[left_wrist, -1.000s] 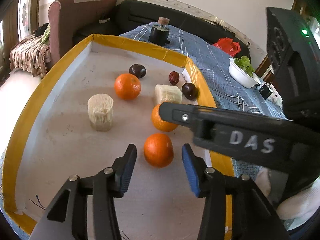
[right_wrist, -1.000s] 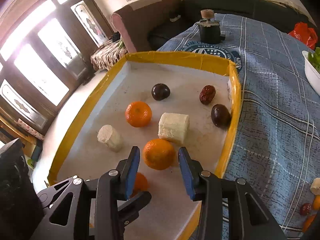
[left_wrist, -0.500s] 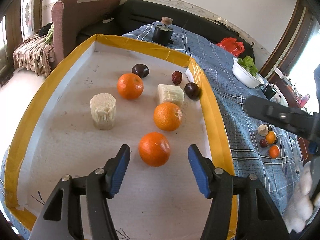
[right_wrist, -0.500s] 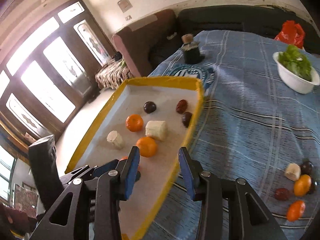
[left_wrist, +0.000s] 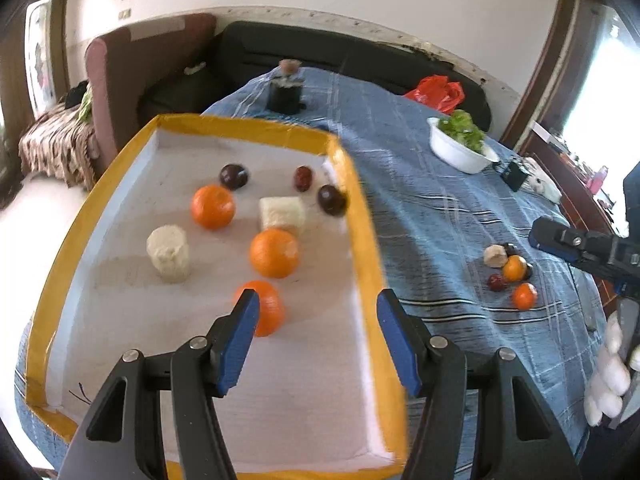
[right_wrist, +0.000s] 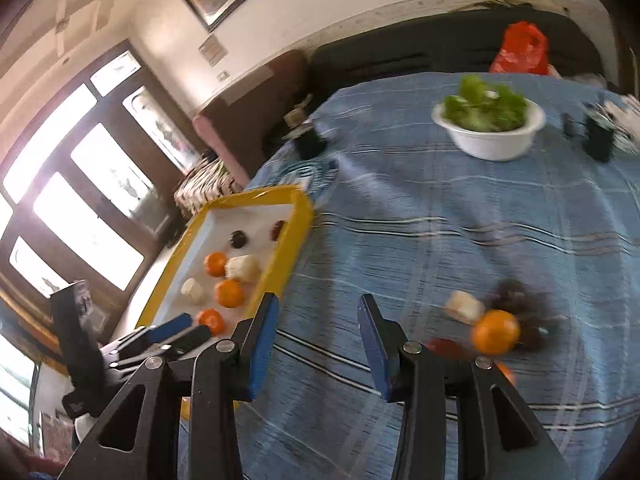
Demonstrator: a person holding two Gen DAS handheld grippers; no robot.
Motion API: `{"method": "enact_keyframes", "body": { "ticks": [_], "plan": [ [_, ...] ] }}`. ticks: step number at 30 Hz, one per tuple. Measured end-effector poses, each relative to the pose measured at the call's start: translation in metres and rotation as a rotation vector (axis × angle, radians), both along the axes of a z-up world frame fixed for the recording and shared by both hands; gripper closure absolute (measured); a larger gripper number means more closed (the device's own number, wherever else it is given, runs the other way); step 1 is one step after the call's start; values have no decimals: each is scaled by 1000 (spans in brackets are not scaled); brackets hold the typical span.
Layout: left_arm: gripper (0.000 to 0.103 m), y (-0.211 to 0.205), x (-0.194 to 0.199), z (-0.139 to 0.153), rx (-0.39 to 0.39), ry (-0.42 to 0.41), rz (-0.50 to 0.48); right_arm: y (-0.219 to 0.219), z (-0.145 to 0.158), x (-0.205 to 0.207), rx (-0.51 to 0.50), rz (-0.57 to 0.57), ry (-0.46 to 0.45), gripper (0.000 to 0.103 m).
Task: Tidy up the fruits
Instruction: 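Return both tools to the fruit cluster, then grasp a red date with the left tool while the right tool grasps a mandarin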
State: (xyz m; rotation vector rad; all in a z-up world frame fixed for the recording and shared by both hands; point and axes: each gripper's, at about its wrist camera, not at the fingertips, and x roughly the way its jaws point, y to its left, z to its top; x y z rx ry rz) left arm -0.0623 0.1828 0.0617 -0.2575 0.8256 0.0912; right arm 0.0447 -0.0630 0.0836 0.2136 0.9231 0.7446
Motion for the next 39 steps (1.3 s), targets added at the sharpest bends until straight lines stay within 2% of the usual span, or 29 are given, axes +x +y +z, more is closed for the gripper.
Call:
{"method": "enact_keyframes", "body": {
  "ticks": [10,14,17,22,25,32,34,36,39],
  "plan": [
    [43,-66,19,12,47,-6,-141,-82,-23,11,98,-140,60,58],
    [43,-102,36,9,60,1,-222,-95,-35,20,126,-164,108,56],
    [43,-130,54,3,58,-4,-286,-98,-37,21,138,-170,111,56],
    [44,-167,82,-17,100,8,-370,-107,-36,21,160,-187,113,56],
    [51,-180,93,-30,114,28,-404,-110,-34,20,173,-192,114,56],
    [53,-189,103,-48,105,41,-425,-111,-27,16,190,-179,96,56],
    [59,-190,104,-54,107,42,-431,-111,-27,15,189,-178,95,56],
    [73,-190,102,-54,97,27,-440,-111,-28,16,183,-179,96,56],
    [73,-184,101,-54,68,21,-430,-107,-29,16,146,-183,93,56]
  ]
}}
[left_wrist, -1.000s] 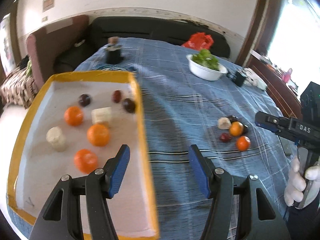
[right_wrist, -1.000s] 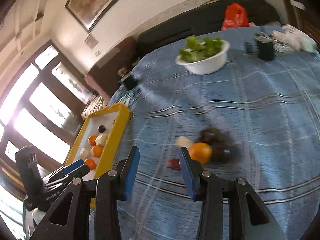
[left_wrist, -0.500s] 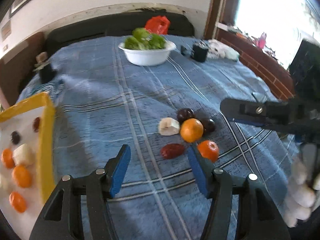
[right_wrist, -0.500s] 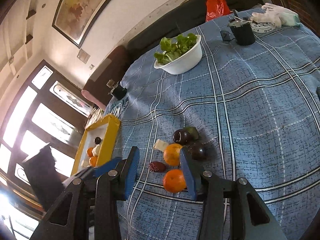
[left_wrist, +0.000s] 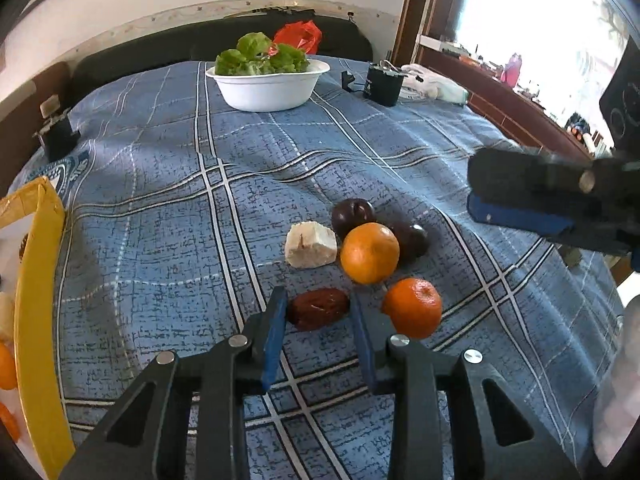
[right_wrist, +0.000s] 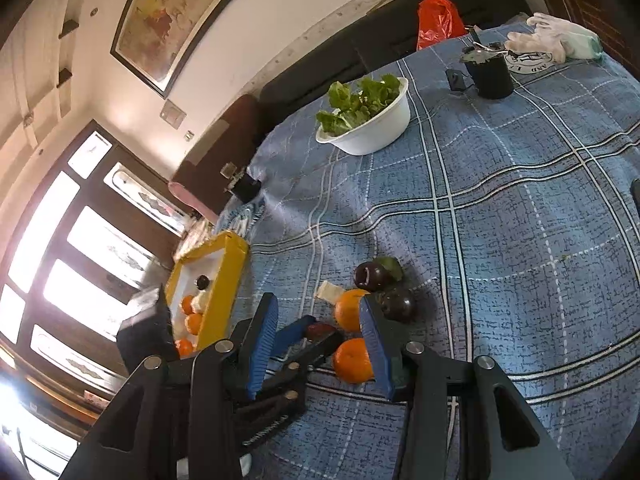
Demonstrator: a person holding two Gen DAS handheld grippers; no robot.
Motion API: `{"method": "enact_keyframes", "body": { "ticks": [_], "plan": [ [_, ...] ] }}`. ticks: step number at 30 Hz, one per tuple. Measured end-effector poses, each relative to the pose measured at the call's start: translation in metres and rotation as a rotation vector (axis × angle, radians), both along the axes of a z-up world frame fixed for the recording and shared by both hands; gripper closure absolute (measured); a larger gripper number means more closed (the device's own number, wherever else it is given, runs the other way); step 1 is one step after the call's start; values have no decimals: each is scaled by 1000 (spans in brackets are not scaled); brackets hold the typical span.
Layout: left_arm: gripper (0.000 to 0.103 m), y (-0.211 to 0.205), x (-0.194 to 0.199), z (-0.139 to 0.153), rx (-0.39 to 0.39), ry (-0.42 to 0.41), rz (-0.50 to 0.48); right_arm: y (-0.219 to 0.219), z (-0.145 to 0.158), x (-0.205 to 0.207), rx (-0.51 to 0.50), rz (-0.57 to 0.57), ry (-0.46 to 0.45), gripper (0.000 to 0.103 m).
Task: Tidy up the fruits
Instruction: 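Grasp a red date with the left tool while the right tool grasps a mandarin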
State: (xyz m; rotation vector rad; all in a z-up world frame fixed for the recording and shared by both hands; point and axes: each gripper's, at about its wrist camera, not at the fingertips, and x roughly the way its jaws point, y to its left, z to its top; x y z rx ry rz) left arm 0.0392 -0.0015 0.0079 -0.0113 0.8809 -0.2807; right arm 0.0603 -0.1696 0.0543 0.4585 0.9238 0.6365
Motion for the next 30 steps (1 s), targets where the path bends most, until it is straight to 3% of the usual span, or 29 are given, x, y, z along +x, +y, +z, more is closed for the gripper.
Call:
{"method": "enact_keyframes", "body": {
  "ticks": [4,12,19,22,30],
  "plan": [
    [73,17,-3,5,-48,-30,60,11,-5,0,-94,6,2,54],
    [73,38,-4,15,-14,-106,182,47,-16,-11,-329,63,-39,50],
    [73,43,-2,14,-8,-96,205,60,-29,-12,-428,102,-37,50],
    [73,42,-5,15,5,-105,209,64,-32,-14,-470,95,-56,64],
    [73,38,-10,21,18,-149,207,54,-13,-16,-346,70,-121,65]
  ]
}}
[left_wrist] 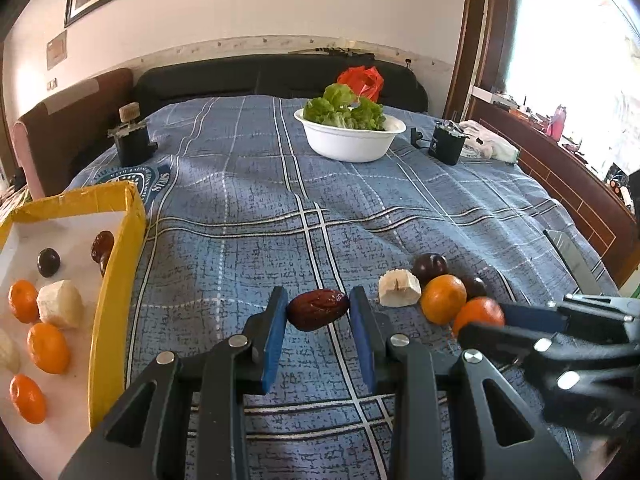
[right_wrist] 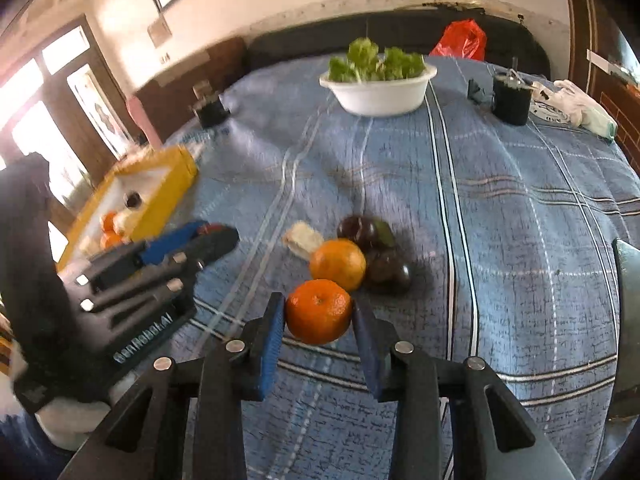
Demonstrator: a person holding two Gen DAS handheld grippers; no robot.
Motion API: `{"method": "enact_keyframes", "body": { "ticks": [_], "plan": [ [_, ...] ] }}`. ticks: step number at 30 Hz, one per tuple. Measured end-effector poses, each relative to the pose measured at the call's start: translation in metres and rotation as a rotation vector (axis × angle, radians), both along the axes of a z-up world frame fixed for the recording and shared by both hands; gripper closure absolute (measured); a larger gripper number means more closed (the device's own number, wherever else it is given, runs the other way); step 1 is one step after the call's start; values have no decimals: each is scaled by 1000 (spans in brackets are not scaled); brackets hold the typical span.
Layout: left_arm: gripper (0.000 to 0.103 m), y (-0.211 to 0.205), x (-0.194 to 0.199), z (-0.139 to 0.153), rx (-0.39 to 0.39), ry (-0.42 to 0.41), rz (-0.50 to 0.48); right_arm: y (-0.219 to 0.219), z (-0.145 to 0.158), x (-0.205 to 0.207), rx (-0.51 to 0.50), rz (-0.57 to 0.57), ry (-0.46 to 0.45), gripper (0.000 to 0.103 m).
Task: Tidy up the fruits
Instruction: 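Grasp a red date with the left tool while the right tool grasps a mandarin, then carry the date and mandarin into the tray and release them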
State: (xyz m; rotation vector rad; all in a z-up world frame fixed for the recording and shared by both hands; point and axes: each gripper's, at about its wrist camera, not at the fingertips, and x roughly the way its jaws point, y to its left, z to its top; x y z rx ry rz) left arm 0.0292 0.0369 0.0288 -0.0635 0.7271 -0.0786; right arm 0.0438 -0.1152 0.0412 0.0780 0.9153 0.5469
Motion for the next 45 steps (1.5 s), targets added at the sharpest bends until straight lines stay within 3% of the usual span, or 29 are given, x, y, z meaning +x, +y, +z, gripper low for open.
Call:
{"method": "enact_keyframes", "body": {
  "ticks": [5,15,26,37,45],
  "plan": [
    [73,2,-4,3,-9,-27,-4,-7,7,1,16,-51,-31,65],
    [73,1,-7,5,-27,-42,-16,-2,9,-5,8,-42,-58,65],
    [73,2,-2,0,-49,4,17,-5,16,-8,17,-58,-87,65],
    [73,8,-29,15,-61,-22,27,-1,14,-11,27,-25,-91,65],
    [72,37,-61,36,-77,-53,60,18,23,-30,51,85,-161,65]
  ]
}}
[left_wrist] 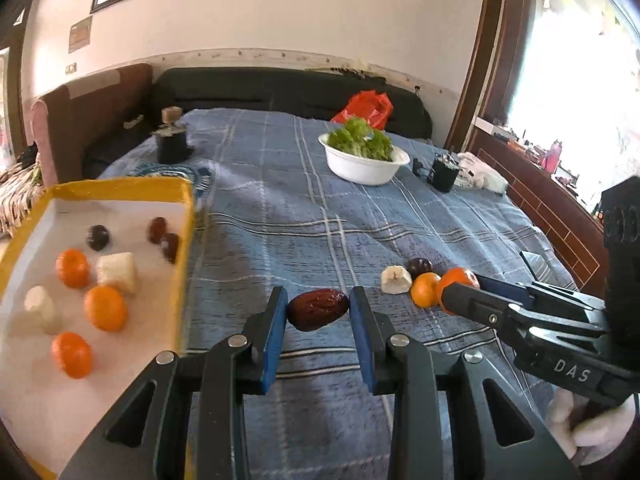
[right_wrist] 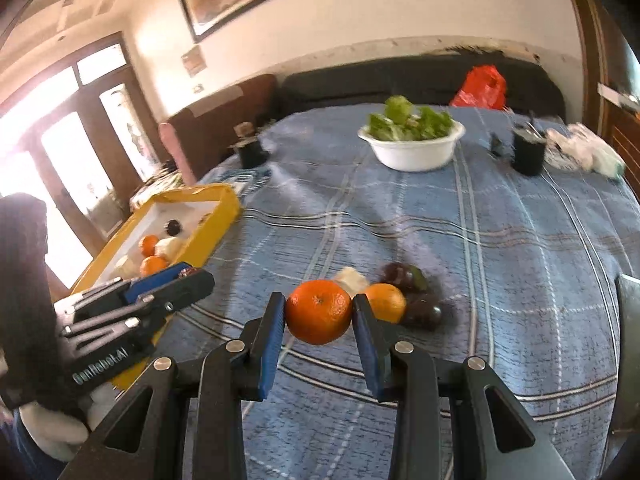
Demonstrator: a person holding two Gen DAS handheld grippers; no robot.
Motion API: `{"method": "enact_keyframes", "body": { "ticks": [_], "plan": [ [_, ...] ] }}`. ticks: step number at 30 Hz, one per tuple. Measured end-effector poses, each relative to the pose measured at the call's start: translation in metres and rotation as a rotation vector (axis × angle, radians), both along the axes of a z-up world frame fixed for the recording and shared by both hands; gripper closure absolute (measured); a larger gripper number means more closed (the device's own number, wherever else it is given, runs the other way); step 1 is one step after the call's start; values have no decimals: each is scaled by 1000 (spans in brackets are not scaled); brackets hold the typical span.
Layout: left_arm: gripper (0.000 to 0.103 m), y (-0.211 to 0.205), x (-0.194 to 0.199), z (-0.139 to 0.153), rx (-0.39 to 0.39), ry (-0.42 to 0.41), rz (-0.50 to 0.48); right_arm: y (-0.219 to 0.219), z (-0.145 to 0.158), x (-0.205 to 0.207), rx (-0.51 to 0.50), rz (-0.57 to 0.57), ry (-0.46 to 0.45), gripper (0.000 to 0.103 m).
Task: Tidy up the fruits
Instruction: 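Carry the date and mandarin into the tray and release them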
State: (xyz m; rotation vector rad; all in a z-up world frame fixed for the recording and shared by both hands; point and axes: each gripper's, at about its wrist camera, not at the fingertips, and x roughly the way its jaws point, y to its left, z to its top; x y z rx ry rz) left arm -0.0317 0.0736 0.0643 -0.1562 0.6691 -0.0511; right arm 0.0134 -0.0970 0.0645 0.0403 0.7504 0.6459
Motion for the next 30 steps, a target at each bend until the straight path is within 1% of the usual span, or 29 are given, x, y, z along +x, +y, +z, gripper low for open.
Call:
{"method": "enact_keyframes", "body": {
  "ticks": [4,10,15,18,21,24,27,30],
  "plan": [
    [72,25,-19,11,0,-18,42,11,3,-11,10,75,-23,65],
    [72,81,-50,18,3,-25,137,29,6,-22,39,171,27,65],
    [72,139,-67,8,-10,23,246,60,19,-41,55,262,71,65],
    [72,166,-71,-1,-33,71,283,86,30,-53,46,319,52,64],
    [72,181,-70,-7,-42,106,290,118,30,-59,15,370,55,63],
    [72,191,-64,-15,-52,151,266,151,21,-63,-29,415,67,63],
    [72,193,-56,-22,-56,183,239,178,8,-58,-77,423,84,63],
    [72,192,-51,-26,-36,204,226,200,0,-50,-115,426,81,63]
  ]
}}
